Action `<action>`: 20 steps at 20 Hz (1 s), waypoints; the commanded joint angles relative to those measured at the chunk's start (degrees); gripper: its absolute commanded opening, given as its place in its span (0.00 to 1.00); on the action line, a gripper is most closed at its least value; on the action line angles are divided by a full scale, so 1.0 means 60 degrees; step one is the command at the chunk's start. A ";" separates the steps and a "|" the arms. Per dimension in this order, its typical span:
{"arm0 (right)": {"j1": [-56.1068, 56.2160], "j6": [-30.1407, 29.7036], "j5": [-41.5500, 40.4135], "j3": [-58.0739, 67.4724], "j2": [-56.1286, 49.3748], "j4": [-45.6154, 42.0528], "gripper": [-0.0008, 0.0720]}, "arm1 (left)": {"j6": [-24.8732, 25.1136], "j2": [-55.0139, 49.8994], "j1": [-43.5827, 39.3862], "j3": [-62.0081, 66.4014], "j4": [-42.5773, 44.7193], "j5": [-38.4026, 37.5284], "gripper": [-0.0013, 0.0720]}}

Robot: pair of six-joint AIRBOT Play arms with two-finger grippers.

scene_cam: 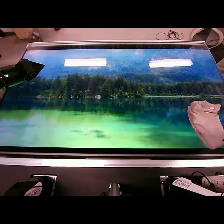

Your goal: Fold the shirts.

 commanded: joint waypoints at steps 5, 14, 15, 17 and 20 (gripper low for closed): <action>-0.0321 -0.0120 -0.1118 -0.2459 0.0674 -0.1555 0.04 | 0.0000 -0.0004 -0.0007 -0.0004 0.0000 -0.0033 0.05; -0.0321 -0.0922 -0.1064 -0.1942 0.0674 -0.2007 0.97 | 0.0000 -0.0066 -0.0007 -0.0004 0.0138 -0.0033 0.05; -0.0321 -0.0823 -0.0718 -0.1362 0.0674 -0.2328 0.97 | -0.0004 -0.0102 -0.0007 0.0000 0.0295 -0.0040 0.05; -0.0302 -0.0561 -0.0353 0.0237 0.0674 -0.2466 0.97 | -0.0004 -0.0226 -0.0007 0.0051 0.0616 -0.0266 0.05; 0.1082 -0.1413 -0.2062 0.3224 0.0670 -0.1279 0.94 | -0.0244 -0.1038 -0.0353 0.0739 0.2769 -0.1140 0.04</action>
